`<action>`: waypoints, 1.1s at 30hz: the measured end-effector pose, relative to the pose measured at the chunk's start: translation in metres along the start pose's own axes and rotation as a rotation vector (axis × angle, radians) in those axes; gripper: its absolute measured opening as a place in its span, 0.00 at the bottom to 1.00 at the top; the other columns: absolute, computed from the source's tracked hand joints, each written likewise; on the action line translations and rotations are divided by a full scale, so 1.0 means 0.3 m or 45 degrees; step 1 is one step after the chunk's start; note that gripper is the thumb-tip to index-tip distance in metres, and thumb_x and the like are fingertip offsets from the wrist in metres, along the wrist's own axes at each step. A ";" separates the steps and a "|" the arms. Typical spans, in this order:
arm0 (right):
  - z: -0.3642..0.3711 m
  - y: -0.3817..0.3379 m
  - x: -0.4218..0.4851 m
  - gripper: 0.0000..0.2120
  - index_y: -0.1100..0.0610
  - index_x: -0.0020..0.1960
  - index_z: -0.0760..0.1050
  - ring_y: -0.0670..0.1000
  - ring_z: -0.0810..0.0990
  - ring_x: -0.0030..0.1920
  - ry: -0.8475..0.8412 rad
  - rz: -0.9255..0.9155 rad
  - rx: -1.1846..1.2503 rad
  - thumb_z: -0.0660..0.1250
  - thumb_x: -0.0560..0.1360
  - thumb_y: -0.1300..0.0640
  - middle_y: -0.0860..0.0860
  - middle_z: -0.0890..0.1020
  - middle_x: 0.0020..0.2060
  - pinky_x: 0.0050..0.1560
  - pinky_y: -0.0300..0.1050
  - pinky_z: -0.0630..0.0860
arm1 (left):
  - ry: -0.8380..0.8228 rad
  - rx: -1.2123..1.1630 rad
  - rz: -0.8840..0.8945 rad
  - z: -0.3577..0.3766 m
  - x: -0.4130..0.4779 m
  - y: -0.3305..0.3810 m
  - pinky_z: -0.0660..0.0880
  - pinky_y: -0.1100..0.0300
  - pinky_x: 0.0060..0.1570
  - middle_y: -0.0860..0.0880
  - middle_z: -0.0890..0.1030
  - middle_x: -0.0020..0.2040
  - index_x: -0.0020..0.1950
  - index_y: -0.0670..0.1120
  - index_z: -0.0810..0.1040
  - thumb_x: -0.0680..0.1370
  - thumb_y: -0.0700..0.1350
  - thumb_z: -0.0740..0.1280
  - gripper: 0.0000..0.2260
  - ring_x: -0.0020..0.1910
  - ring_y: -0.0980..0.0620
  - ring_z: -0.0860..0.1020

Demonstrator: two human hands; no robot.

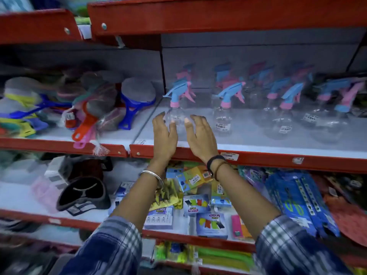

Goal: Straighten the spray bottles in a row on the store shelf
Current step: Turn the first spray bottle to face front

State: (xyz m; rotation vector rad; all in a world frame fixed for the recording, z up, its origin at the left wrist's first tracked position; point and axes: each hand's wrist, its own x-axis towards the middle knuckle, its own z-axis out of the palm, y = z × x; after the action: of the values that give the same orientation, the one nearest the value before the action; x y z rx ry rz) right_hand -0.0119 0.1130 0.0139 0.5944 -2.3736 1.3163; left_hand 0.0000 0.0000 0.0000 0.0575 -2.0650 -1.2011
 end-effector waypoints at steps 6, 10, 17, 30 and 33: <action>0.095 -0.010 0.146 0.23 0.60 0.70 0.61 0.61 0.68 0.67 -0.198 0.284 0.033 0.52 0.79 0.48 0.61 0.68 0.69 0.66 0.52 0.65 | -0.162 -0.007 -0.362 0.004 0.158 -0.051 0.61 0.54 0.69 0.37 0.62 0.74 0.73 0.37 0.58 0.81 0.46 0.54 0.23 0.72 0.42 0.63; 0.125 0.004 0.190 0.20 0.59 0.69 0.62 0.61 0.69 0.66 -0.287 0.366 0.127 0.52 0.79 0.52 0.61 0.69 0.68 0.66 0.54 0.66 | -0.285 0.046 -0.385 0.010 0.186 -0.081 0.66 0.55 0.60 0.39 0.68 0.70 0.71 0.41 0.62 0.81 0.49 0.53 0.20 0.67 0.40 0.68; 0.120 0.011 0.144 0.18 0.62 0.62 0.69 0.61 0.75 0.59 -0.229 0.302 0.081 0.59 0.78 0.51 0.62 0.77 0.60 0.57 0.52 0.73 | -0.359 0.083 -0.319 -0.050 0.157 -0.089 0.66 0.57 0.54 0.40 0.73 0.66 0.66 0.41 0.66 0.82 0.51 0.52 0.18 0.64 0.42 0.72; 0.116 -0.055 -0.006 0.18 0.60 0.57 0.70 0.60 0.78 0.54 -0.123 0.210 0.019 0.63 0.75 0.47 0.58 0.80 0.54 0.57 0.58 0.73 | -0.182 0.176 -0.190 -0.137 0.047 -0.077 0.72 0.47 0.54 0.39 0.79 0.53 0.58 0.42 0.70 0.82 0.49 0.52 0.14 0.53 0.39 0.76; 0.106 -0.051 -0.018 0.18 0.60 0.56 0.71 0.58 0.77 0.55 -0.123 0.204 0.046 0.63 0.75 0.47 0.57 0.79 0.54 0.59 0.58 0.72 | -0.089 0.148 -0.221 -0.132 0.022 -0.067 0.70 0.51 0.55 0.41 0.78 0.57 0.62 0.42 0.70 0.81 0.49 0.53 0.15 0.57 0.42 0.75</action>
State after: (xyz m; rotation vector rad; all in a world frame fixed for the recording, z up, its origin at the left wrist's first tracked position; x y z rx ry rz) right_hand -0.0026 0.0794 0.0062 0.4970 -2.5260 1.4297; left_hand 0.0130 -0.0428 0.0000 0.2581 -2.2267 -1.1995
